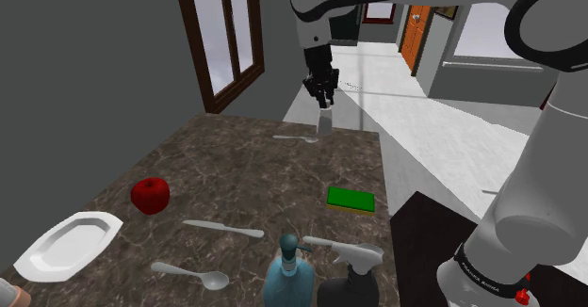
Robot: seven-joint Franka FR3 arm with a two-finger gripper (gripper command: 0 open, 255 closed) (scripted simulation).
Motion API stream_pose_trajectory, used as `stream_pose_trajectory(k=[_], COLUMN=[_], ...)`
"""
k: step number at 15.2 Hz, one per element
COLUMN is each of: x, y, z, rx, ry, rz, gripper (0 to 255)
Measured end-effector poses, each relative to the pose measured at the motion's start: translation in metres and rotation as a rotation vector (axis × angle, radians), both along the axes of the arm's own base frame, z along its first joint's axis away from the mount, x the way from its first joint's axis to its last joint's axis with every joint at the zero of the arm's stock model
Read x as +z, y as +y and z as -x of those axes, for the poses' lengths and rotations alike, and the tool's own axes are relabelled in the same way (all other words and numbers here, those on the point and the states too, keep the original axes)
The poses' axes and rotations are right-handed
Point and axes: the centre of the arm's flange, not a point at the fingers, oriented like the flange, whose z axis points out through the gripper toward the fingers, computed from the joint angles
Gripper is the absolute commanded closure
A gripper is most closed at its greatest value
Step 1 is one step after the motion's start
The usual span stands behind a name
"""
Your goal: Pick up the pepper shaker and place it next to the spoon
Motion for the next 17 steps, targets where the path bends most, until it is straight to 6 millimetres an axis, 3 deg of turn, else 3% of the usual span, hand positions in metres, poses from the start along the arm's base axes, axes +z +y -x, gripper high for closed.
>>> stream_pose_trajectory(k=[4,6,17], x=[0.019,0.020,0.022], y=[0.000,0.014,0.147], z=[0.000,0.006,0.056], rx=[0.000,0.000,0.002], ry=[0.000,0.000,0.000], rz=[0.000,0.000,-0.001], gripper=[255,255,255])
